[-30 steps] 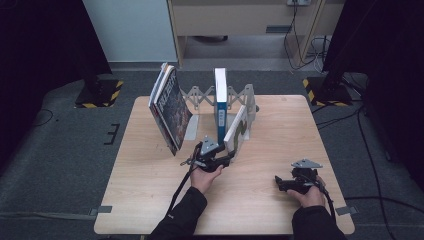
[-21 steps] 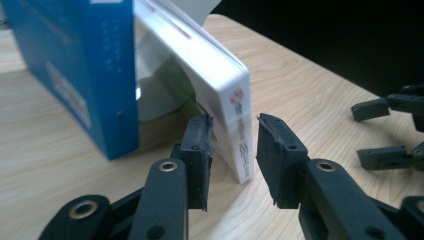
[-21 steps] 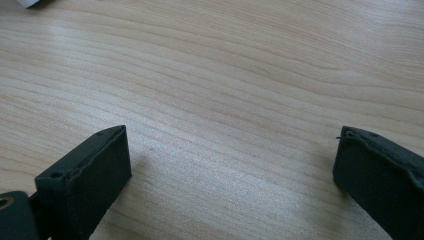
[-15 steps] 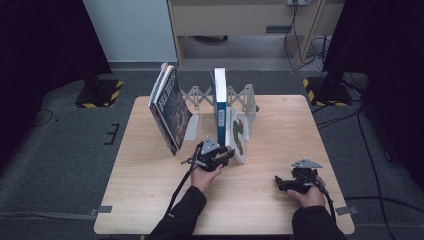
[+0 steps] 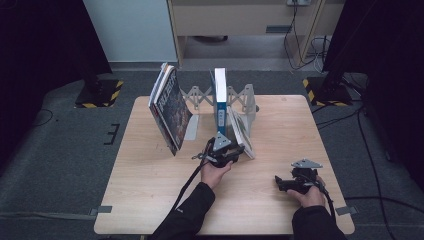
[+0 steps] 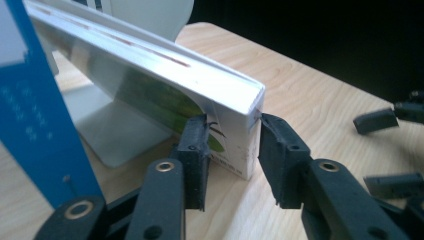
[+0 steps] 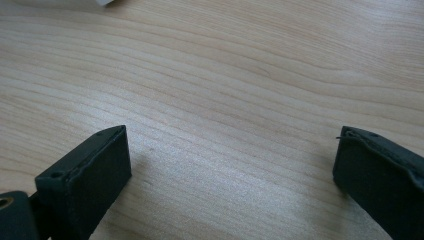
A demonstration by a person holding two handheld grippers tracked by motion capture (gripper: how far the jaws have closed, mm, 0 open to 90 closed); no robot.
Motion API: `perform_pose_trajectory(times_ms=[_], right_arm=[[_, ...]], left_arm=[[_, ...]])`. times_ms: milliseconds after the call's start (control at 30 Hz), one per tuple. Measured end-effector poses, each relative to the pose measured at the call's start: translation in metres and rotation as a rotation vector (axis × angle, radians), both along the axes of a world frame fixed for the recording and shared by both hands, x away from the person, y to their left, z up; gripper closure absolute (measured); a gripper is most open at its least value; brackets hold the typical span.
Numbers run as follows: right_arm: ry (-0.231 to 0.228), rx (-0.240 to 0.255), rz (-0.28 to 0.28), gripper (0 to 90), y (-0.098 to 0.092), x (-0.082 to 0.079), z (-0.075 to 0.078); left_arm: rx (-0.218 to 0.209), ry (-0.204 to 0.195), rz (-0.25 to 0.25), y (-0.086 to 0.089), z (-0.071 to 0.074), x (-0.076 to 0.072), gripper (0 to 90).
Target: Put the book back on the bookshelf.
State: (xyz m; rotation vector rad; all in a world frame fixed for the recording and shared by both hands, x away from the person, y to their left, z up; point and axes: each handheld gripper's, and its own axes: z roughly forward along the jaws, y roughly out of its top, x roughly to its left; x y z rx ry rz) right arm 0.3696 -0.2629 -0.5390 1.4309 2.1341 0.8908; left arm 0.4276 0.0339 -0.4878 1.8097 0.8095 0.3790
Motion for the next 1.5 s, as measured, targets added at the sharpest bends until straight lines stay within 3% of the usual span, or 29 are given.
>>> perform_pose_trajectory(times_ms=[133,433,633,1000,1267,1500], right_arm=[[0.0,0.0,0.0,2.3,0.0,0.0,0.0],[0.0,0.0,0.0,2.3,0.0,0.0,0.0],[0.0,0.0,-0.001,2.3,0.0,0.0,0.0],[0.0,0.001,-0.002,2.3,0.0,0.0,0.0],[0.001,0.001,-0.002,2.3,0.0,0.0,0.0],[-0.001,0.0,-0.002,2.3,0.0,0.0,0.0]], left_arm=[[0.006,-0.014,0.014,-0.004,0.003,0.005,57.6],[-0.028,-0.004,0.044,-0.008,0.005,0.014,42.6],[-0.016,-0.027,0.037,-0.021,0.007,0.016,42.3],[0.011,-0.017,0.01,-0.036,0.003,0.023,38.2],[-0.004,-0.032,0.034,-0.044,0.005,0.023,31.5],[-0.02,-0.019,0.077,-0.052,0.008,0.023,23.4]])
